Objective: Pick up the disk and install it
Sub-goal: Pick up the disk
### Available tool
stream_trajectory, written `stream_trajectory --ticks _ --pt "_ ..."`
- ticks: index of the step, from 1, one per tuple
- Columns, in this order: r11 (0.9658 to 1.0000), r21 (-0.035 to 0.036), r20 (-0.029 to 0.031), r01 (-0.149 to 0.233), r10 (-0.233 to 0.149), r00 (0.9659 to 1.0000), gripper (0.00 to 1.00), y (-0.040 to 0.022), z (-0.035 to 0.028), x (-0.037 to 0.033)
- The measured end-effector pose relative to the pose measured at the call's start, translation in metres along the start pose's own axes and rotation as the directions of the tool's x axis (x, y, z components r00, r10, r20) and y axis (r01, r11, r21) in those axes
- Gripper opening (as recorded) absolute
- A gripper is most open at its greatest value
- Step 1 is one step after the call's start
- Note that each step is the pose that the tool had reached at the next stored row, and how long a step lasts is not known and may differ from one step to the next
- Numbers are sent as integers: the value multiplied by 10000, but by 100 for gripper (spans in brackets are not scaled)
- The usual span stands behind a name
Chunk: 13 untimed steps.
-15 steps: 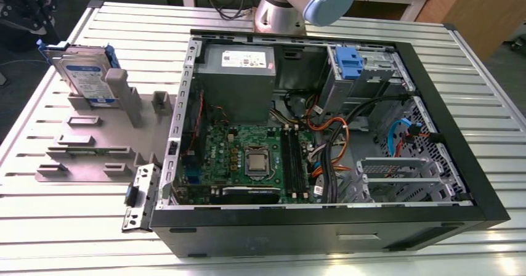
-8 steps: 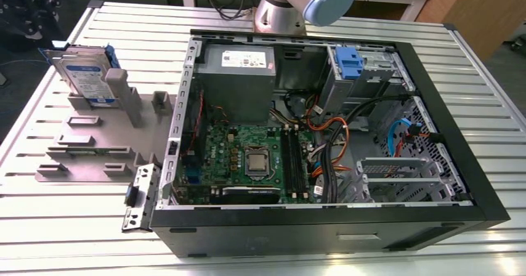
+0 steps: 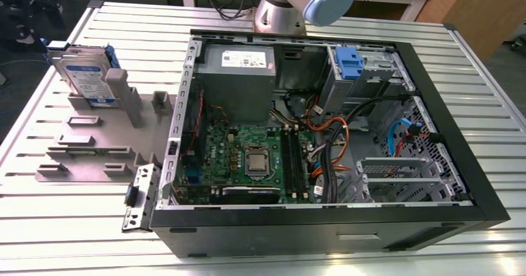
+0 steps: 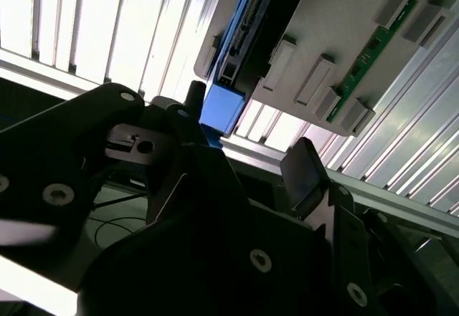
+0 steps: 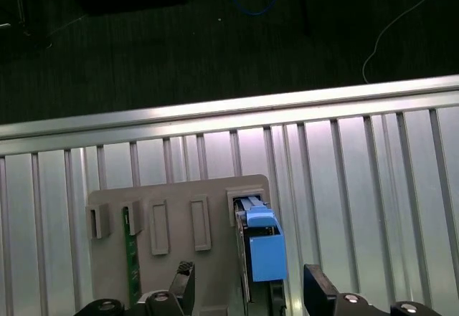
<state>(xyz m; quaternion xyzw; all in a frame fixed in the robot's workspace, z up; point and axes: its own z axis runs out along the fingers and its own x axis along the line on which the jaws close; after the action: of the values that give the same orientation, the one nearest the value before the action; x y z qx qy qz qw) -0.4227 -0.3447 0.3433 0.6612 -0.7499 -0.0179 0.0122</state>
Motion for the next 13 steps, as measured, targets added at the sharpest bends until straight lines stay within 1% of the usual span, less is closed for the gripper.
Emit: stream_trajectory --ticks 1,8,11,13 --pt "10000 0 0 0 0 10000 71 0 0 0" --pt "10000 0 0 29 -29 10000 71 8 2 0" --pt "9999 1 8 143 -143 9999 71 19 23 -1" --pt "9997 1 27 238 -238 9997 71 26 46 -2"
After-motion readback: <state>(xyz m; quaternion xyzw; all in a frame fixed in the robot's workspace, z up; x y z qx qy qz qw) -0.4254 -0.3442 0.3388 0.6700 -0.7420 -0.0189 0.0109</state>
